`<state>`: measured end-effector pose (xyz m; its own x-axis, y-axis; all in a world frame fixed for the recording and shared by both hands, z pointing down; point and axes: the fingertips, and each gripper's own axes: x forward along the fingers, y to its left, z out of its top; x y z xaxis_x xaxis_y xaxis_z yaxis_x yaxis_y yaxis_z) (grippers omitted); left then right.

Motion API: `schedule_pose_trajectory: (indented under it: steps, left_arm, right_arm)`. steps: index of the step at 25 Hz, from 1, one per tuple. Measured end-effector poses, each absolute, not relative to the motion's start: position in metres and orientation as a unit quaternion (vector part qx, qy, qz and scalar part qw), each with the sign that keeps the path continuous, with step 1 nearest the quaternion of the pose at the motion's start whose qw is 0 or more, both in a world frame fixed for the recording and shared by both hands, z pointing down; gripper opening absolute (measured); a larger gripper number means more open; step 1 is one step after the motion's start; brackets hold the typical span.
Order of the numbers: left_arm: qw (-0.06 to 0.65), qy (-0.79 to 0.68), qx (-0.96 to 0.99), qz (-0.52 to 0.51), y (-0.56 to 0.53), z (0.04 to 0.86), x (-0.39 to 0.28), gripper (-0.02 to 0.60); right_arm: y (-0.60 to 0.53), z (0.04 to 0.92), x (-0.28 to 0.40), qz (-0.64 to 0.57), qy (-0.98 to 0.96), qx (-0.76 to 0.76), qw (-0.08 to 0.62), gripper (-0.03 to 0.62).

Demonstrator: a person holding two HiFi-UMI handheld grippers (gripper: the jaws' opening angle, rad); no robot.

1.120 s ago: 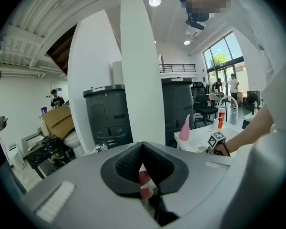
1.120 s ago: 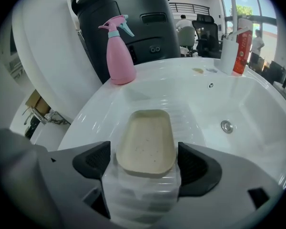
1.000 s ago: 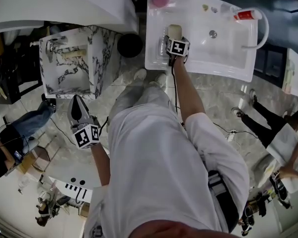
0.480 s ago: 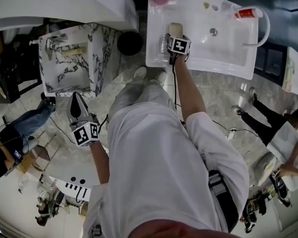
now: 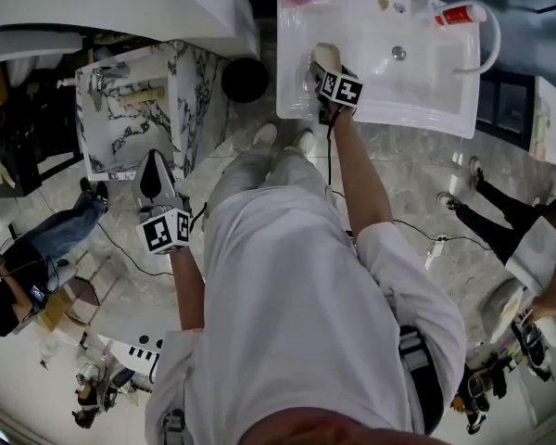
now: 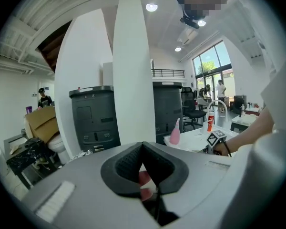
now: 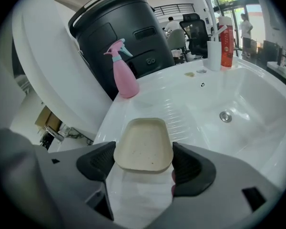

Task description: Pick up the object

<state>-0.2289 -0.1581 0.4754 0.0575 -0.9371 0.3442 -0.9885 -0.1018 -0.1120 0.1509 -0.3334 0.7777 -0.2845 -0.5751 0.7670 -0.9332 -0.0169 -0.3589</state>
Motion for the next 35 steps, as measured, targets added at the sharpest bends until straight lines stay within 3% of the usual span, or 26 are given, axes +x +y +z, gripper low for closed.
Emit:
schedule_pose_trajectory:
  steps: [16,35]
  left_arm:
    - [0.052,-0.538,0.831,0.129,-0.217,0.471,-0.162,0.0]
    - [0.016,-0.44,0.896,0.061,-0.268,0.429,-0.104,0.0]
  right_arm:
    - [-0.287,0.646,0.133,0.404,-0.716,0.566,0.058,0.373]
    - [-0.244,0.463,0.144,0.219,-0.764,0.606,-0.03,0.373]
